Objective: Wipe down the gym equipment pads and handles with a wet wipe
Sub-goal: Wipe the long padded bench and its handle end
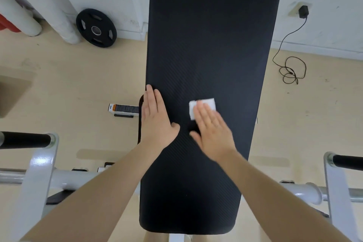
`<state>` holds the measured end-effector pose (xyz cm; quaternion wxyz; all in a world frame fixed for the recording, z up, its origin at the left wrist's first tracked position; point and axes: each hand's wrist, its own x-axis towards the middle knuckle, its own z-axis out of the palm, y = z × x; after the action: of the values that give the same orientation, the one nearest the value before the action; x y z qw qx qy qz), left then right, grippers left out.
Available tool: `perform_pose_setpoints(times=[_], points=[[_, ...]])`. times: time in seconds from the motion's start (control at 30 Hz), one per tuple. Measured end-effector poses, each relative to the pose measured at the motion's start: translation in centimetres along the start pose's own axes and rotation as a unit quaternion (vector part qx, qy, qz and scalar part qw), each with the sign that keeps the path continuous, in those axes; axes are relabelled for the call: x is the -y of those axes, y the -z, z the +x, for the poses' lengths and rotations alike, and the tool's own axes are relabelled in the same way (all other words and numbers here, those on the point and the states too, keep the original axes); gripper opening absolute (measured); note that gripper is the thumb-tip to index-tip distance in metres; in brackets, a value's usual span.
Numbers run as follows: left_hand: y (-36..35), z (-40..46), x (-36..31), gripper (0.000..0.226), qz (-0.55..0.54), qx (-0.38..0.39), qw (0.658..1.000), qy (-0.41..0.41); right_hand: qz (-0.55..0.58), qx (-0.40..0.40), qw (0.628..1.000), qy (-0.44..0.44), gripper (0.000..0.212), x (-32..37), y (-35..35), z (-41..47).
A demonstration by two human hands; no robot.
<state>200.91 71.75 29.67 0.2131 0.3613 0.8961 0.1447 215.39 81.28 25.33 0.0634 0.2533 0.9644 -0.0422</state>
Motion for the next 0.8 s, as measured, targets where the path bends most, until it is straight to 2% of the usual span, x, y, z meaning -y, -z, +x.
perform_pose_setpoints(times=[0.1, 0.17, 0.27, 0.4, 0.63, 0.8], points=[[-1.0, -0.3, -0.8, 0.096, 0.001, -0.040, 0.998, -0.039, 0.008, -0.053, 0.997, -0.055, 0.069, -2.8, 2.5, 4.0], [-1.6, -0.4, -1.5, 0.100, 0.005, -0.036, 0.999, -0.017, 0.016, -0.062, 0.995, -0.074, 0.068, -4.5, 4.5, 6.3], [-2.1, -0.3, -2.2, 0.118, 0.023, -0.013, 0.999, 0.019, 0.018, -0.055, 0.996, -0.072, 0.067, -5.7, 6.0, 7.7], [-2.1, -0.1, -3.0, 0.132, 0.055, 0.013, 0.998, 0.037, 0.021, -0.037, 0.999, -0.033, 0.067, -4.9, 3.9, 4.3], [-2.5, 0.1, -4.1, 0.129, 0.087, 0.015, 0.994, 0.062, 0.014, 0.018, 0.999, 0.023, 0.066, -2.7, -3.0, -5.7], [-2.9, 0.0, -4.1, 0.129, 0.089, 0.002, 0.993, 0.072, 0.015, 0.000, 0.999, 0.043, 0.061, -4.4, -2.3, -4.3]])
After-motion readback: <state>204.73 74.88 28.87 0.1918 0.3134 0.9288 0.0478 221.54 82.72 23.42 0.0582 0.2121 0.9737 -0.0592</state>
